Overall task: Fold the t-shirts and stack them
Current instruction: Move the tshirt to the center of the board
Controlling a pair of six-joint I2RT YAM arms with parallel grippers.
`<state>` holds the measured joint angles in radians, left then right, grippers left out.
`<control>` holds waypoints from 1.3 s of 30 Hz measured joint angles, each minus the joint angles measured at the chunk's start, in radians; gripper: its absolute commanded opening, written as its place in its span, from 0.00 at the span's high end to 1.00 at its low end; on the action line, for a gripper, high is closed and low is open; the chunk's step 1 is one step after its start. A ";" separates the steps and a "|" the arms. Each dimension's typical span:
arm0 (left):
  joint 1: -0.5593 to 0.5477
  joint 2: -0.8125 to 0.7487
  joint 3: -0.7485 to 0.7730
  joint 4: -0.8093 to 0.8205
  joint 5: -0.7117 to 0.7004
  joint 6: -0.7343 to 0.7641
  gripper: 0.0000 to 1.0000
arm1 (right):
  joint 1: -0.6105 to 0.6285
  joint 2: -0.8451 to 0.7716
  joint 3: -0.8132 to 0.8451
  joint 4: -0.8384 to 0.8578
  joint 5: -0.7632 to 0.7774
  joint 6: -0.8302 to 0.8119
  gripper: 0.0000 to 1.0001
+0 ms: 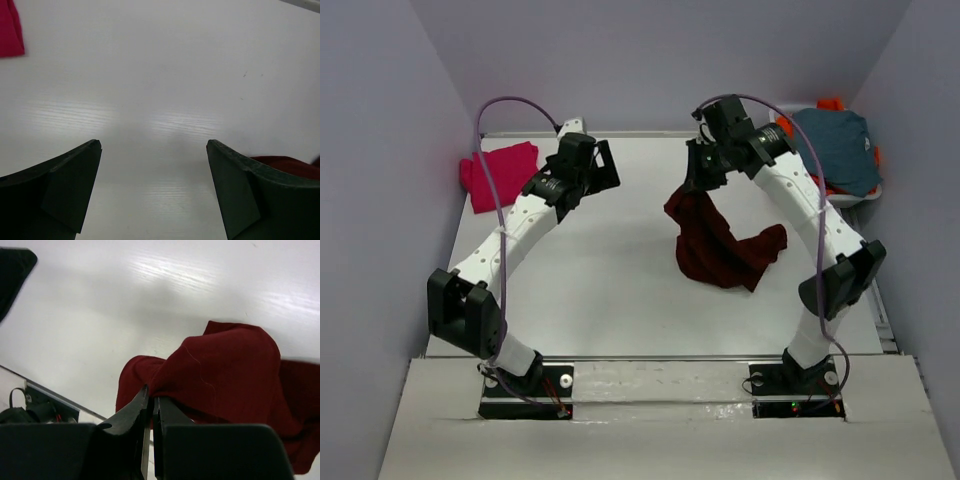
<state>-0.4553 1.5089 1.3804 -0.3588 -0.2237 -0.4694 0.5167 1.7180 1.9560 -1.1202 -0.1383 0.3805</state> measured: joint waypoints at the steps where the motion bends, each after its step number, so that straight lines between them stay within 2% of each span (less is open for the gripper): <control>1: 0.005 -0.001 -0.001 0.002 -0.002 0.000 0.01 | 0.003 0.052 0.058 -0.004 -0.002 -0.002 0.93; 2: 0.008 -0.003 -0.007 0.007 -0.006 0.000 0.01 | 0.010 0.099 0.117 -0.016 -0.007 -0.006 0.93; 3: 0.008 -0.005 -0.016 0.011 -0.007 0.000 0.01 | 0.043 0.283 0.323 -0.031 -0.014 -0.024 0.93; 7: 0.003 -0.015 -0.061 0.013 -0.011 -0.011 0.01 | 0.062 0.352 0.422 -0.083 0.009 -0.029 0.93; 11: 0.006 -0.026 -0.078 0.010 -0.020 -0.015 0.01 | 0.035 0.356 0.418 -0.063 0.035 -0.005 0.93; 14: 0.006 -0.032 -0.079 0.010 -0.024 -0.015 0.01 | -0.036 0.329 0.285 -0.015 0.045 0.025 0.92; 16: 0.006 -0.037 -0.079 0.010 -0.024 -0.015 0.01 | -0.078 0.338 0.227 -0.016 0.059 0.034 0.64; 17: 0.006 -0.038 -0.079 0.010 -0.024 -0.015 0.01 | -0.097 0.351 0.215 -0.020 0.068 0.037 0.43; 20: 0.006 -0.038 -0.080 0.011 -0.023 -0.016 0.01 | -0.111 0.376 0.211 -0.024 0.072 0.032 0.08; 22: 0.006 -0.038 -0.080 0.010 -0.022 -0.018 0.01 | -0.103 0.366 0.172 -0.009 0.072 0.039 0.07; 25: 0.006 -0.038 -0.080 0.010 -0.020 -0.018 0.01 | -0.093 0.280 0.023 0.020 0.083 0.035 0.07; 28: 0.006 -0.038 -0.080 0.010 -0.020 -0.018 0.01 | -0.085 0.145 -0.156 0.029 0.090 0.055 0.12; 34: 0.006 -0.037 -0.080 0.011 -0.014 -0.018 0.01 | -0.084 -0.160 -0.506 0.032 0.100 0.132 0.09; 39: 0.006 -0.016 -0.080 0.016 0.009 -0.018 0.01 | -0.084 -0.261 -0.586 0.030 0.109 0.183 0.10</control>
<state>-0.4496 1.4933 1.2999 -0.3428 -0.2150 -0.4870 0.4324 1.4574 1.3705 -1.0904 -0.0288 0.5632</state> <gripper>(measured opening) 0.986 0.909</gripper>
